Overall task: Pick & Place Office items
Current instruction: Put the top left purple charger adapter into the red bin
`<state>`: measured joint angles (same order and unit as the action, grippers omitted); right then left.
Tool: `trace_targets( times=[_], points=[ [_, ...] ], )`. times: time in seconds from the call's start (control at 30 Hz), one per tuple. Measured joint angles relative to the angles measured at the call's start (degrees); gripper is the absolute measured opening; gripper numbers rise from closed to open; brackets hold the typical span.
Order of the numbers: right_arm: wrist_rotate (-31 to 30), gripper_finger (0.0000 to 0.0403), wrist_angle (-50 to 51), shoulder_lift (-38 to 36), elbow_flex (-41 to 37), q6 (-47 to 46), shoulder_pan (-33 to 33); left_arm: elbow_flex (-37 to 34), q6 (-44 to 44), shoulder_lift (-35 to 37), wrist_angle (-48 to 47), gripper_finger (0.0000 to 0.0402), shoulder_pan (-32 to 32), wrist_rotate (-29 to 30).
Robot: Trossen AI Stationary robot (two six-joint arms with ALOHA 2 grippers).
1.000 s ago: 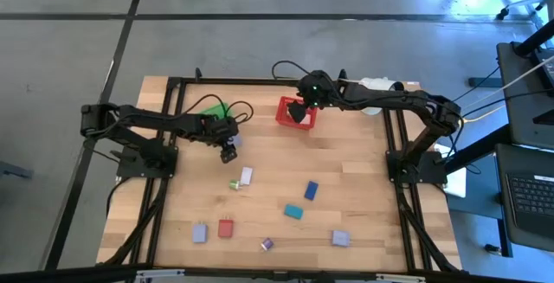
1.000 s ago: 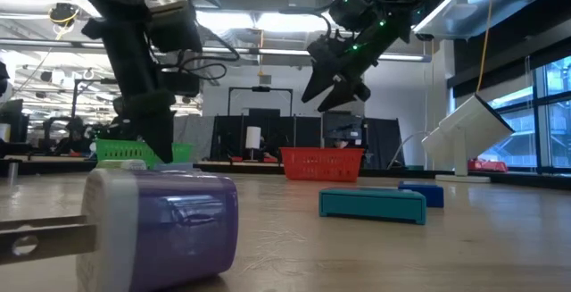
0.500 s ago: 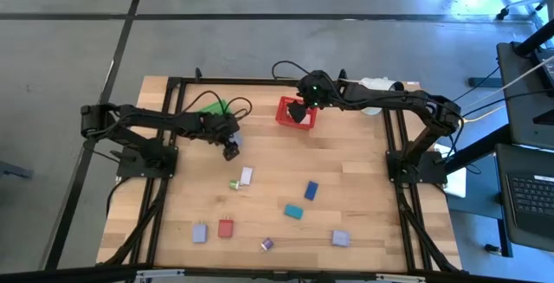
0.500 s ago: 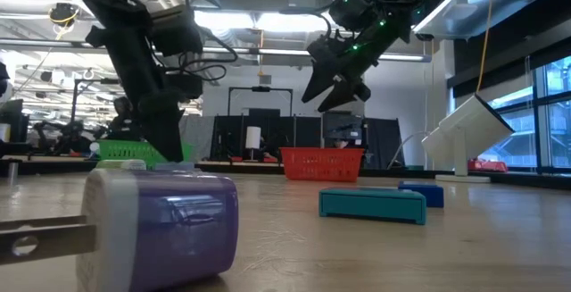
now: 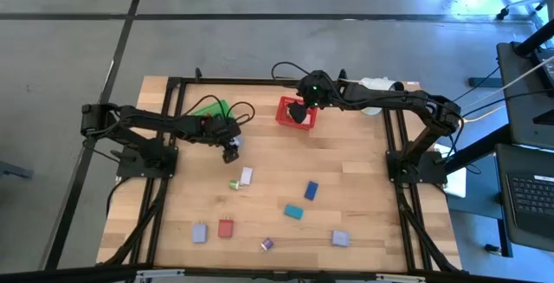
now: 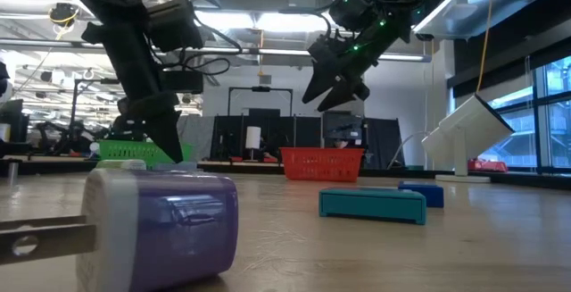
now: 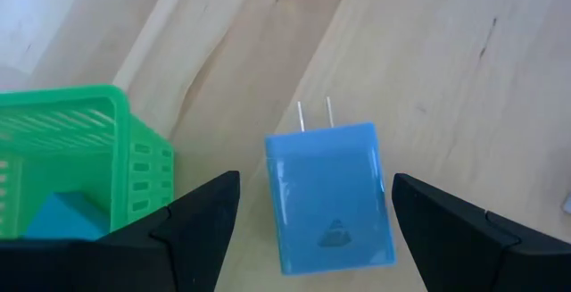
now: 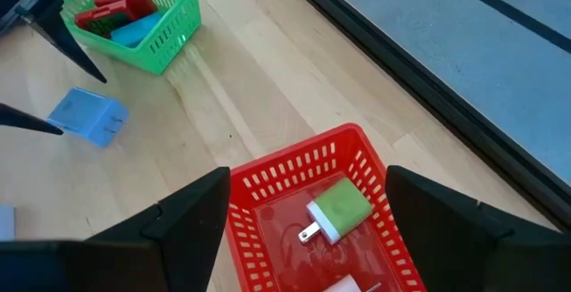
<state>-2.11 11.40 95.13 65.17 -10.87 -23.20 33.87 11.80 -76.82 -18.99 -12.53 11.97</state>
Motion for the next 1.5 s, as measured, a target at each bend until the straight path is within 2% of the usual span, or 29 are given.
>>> trace_targets(
  times=[0.53, 0.63, 0.8, 0.93, 1.1, 1.23, 1.5],
  points=[
    [0.0, 0.0301, 0.0, 0.0, 0.0, 1.5, 0.0, 0.3, 4.6, -7.8, 3.2, 0.0287, 0.1, -1.3],
    [0.0, 0.0301, 0.0, 0.0, 0.0, 1.5, 0.0, 0.2, 6.4, -8.0, 3.3, 0.0269, 0.0, -2.4],
    [0.0, 0.0301, 0.0, 0.0, 0.0, 1.5, 0.0, 0.0, 7.2, -7.0, 3.4, 0.0205, 0.0, -3.2],
    [0.0, 0.0301, 0.0, 0.0, 0.0, 1.6, 0.0, 0.4, 8.5, -5.5, 3.1, 0.0204, 0.1, -4.8],
    [0.0, 0.0301, 0.0, 0.0, 0.0, 1.2, 0.0, 4.4, 8.4, -2.7, 1.8, 0.0204, 0.1, -4.2],
    [0.3, 0.0301, 0.2, 0.0, 0.0, 0.6, 0.0, 8.9, 5.8, 0.3, 1.9, 0.0205, 0.5, -1.1],
    [1.7, 0.029, 3.5, -1.3, -0.1, -1.7, 0.0, 17.2, -2.1, 6.8, 3.4, 0.0212, 3.8, 15.2]
  ],
)
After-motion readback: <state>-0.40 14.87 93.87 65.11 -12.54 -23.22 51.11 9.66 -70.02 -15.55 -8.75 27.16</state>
